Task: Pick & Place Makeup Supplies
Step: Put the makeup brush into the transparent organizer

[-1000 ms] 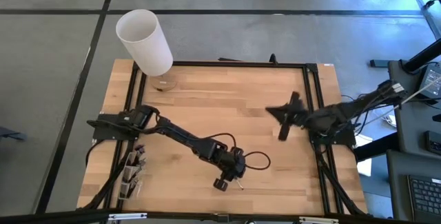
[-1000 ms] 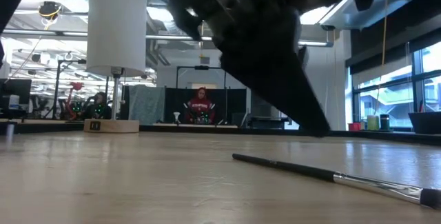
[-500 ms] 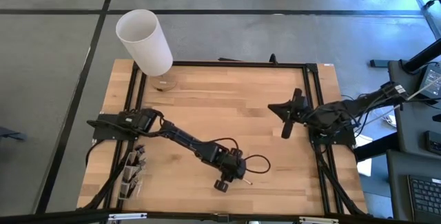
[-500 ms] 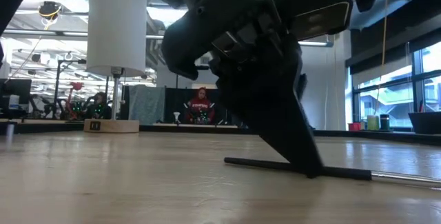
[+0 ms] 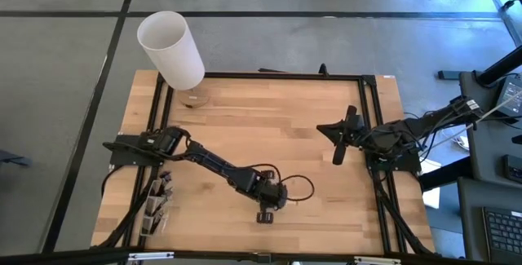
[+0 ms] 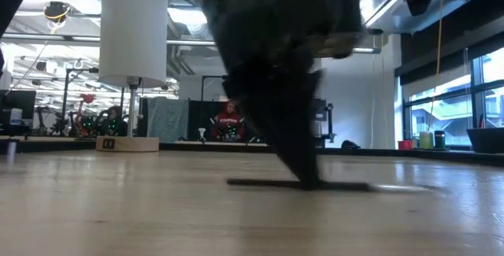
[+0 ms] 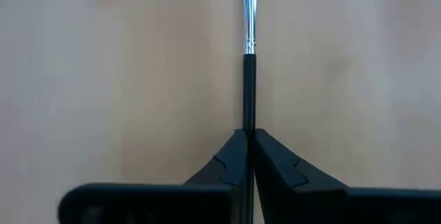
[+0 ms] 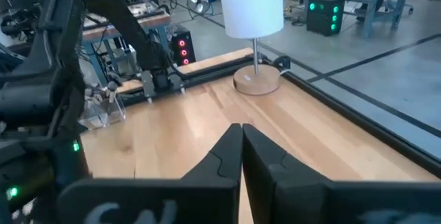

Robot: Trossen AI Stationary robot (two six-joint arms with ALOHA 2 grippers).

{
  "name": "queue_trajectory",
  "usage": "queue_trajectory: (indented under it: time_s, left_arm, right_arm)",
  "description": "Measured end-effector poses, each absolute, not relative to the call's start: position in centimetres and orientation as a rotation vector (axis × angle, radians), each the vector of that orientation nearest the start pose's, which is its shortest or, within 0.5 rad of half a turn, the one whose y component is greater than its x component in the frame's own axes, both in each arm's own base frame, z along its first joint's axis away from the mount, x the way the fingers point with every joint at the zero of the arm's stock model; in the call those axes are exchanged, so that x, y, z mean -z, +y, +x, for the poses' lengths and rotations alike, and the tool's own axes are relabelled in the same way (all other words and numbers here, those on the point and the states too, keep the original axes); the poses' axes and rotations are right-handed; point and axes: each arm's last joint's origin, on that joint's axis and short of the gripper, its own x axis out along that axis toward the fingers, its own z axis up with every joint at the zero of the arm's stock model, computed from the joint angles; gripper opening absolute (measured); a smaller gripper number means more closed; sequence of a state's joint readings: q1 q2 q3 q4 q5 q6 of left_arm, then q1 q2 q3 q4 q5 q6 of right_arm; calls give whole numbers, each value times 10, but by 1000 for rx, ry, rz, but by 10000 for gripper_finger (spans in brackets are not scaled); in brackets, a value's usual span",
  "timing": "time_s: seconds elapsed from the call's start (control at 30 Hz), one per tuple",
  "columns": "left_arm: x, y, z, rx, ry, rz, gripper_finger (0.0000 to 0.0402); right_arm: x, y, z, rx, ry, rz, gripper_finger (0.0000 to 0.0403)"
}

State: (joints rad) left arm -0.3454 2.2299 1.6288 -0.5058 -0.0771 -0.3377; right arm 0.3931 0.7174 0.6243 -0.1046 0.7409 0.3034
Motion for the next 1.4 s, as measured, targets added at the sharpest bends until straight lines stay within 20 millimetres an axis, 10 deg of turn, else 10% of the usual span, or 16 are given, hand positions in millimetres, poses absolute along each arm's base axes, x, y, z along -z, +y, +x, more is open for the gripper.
queue_trajectory:
  time_s: [0.4, 0.57, 1.4]
  left_arm:
    - [-251, -157, 369, -611, 762, 22, 15]
    - [-282, -167, 339, -765, 544, -39, 18]
    - [-228, -206, 298, -845, 219, -208, 19]
  right_arm:
    - [-275, 39, 162, 487, 38, 296, 14]
    - [-255, 32, 176, 252, -124, 406, 41]
    - [-217, 56, 342, -233, -78, 409, 130]
